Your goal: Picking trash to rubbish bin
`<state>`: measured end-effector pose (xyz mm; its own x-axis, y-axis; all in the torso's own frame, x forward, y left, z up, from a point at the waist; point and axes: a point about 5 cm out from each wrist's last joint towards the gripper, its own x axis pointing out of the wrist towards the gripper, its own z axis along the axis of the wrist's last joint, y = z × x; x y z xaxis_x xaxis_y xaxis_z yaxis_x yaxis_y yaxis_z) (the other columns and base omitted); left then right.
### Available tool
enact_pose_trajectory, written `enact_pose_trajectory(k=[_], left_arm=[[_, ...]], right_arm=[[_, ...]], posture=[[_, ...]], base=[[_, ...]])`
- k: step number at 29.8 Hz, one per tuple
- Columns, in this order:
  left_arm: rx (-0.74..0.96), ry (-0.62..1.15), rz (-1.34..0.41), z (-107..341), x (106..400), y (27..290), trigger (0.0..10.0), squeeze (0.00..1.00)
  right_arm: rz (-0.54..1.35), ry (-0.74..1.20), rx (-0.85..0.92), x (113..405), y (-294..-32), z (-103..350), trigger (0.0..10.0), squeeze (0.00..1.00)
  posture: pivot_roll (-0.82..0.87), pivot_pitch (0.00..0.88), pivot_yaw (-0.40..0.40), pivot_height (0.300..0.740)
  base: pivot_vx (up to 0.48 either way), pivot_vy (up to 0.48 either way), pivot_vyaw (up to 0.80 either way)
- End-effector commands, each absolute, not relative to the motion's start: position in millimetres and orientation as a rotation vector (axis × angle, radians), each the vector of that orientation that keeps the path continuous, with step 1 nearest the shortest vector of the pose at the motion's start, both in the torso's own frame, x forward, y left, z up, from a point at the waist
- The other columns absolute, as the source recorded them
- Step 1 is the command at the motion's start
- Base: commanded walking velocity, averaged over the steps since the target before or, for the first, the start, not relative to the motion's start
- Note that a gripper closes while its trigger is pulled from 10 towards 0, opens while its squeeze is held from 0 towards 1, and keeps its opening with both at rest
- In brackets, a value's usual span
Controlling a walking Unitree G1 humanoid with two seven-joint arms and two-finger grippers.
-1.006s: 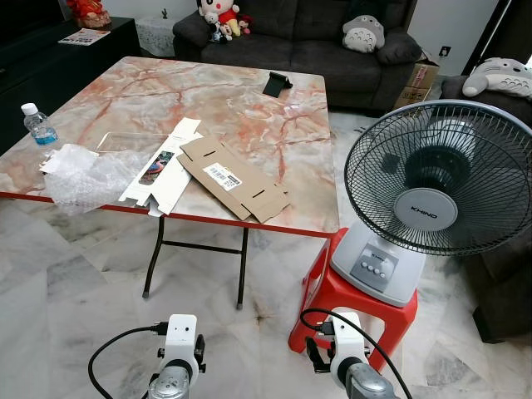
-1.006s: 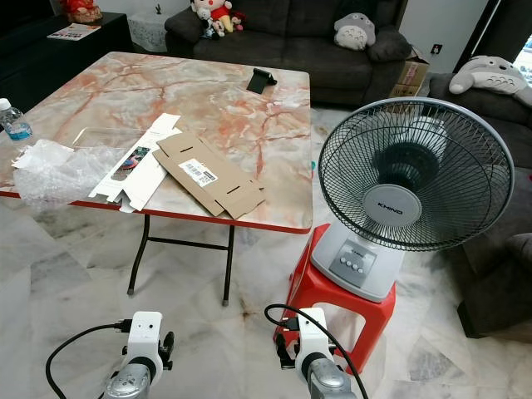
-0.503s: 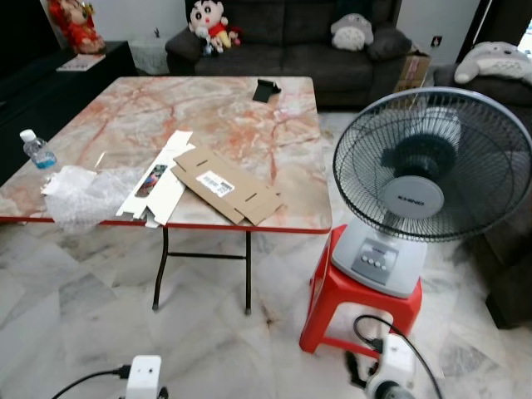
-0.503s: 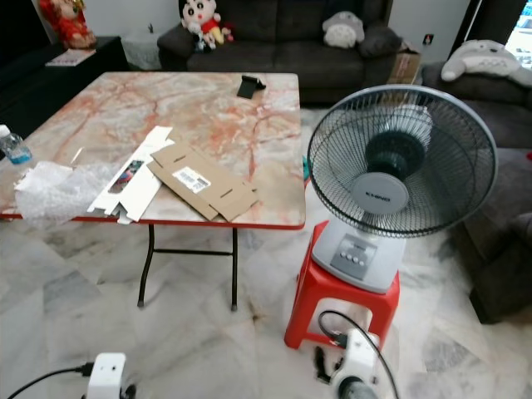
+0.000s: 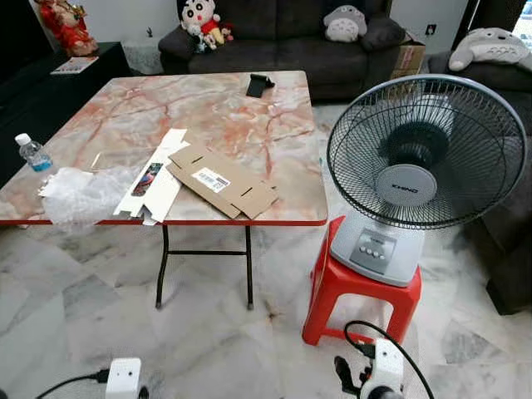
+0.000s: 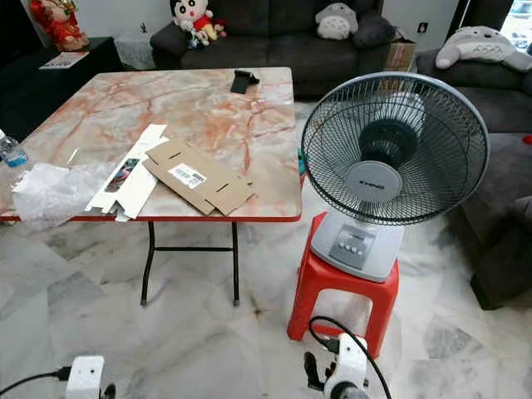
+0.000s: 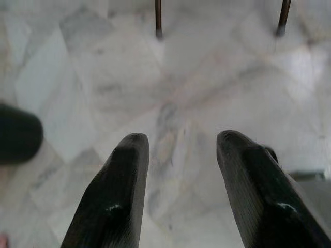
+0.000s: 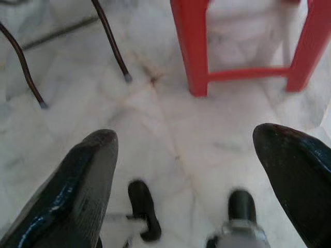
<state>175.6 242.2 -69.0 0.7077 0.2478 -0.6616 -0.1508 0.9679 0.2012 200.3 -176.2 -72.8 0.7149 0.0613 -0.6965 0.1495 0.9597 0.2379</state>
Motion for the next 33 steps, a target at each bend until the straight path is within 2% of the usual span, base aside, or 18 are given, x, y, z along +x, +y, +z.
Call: enact_pose_trajectory(k=[1,5,10,14,15,18,22,28,33], left_arm=[[0.157,0.672,0.254,-58.1,186.2,252.2,10.0,0.0],[0.167,0.558,0.289,-44.3,197.1,260.3,10.0,0.0],[0.227,0.321,0.337,-16.2,200.0,269.7,10.0,0.0],[0.241,0.277,0.339,-10.3,198.9,270.6,10.0,0.0],[0.297,0.163,0.312,13.0,207.0,269.3,10.0,0.0],[0.378,-0.15,0.26,90.3,231.2,253.3,10.0,0.0],[0.347,-0.335,0.223,142.8,264.3,236.3,10.0,0.0],[0.298,-0.345,0.175,147.0,286.0,223.9,10.0,0.0],[0.186,-0.231,0.062,136.0,308.8,193.4,10.0,0.0]], right_arm=[[-0.04,0.679,0.274,216.7,-177.5,-61.1,10.0,0.0],[-0.034,0.575,0.255,232.3,-182.1,-47.7,10.0,0.0],[0.051,0.411,0.175,251.9,-179.8,-25.5,10.0,0.0],[0.063,0.378,0.165,253.9,-178.7,-22.0,10.0,0.0],[0.067,0.295,0.165,263.8,-177.8,-8.7,10.0,0.0],[0.114,0.078,0.134,289.4,-170.0,33.5,10.0,0.0],[0.118,-0.075,0.129,311.9,-161.3,70.8,10.0,0.0],[0.133,-0.142,0.144,323.1,-151.5,88.5,10.0,0.0],[0.167,-0.122,0.167,331.7,-131.5,93.0,10.0,0.0]], posture=[[0.01,0.038,0.087,0.74],[0.02,0.03,0.082,0.74],[0.04,0.014,0.063,0.74],[0.04,0.014,0.063,0.74],[0.06,0.007,0.038,0.74],[0.07,0.0,0.036,0.74],[0.04,0.0,0.061,0.74],[0.02,0.0,0.082,0.74],[0.0,0.0,0.088,0.74]], base=[[0.0,0.0,0.0],[0.0,0.0,0.0],[0.0,0.0,0.0],[0.0,0.0,0.0],[0.0,0.0,0.0],[0.0,0.0,0.0],[0.0,0.0,0.0],[0.0,0.0,0.0],[0.0,0.0,0.0]])
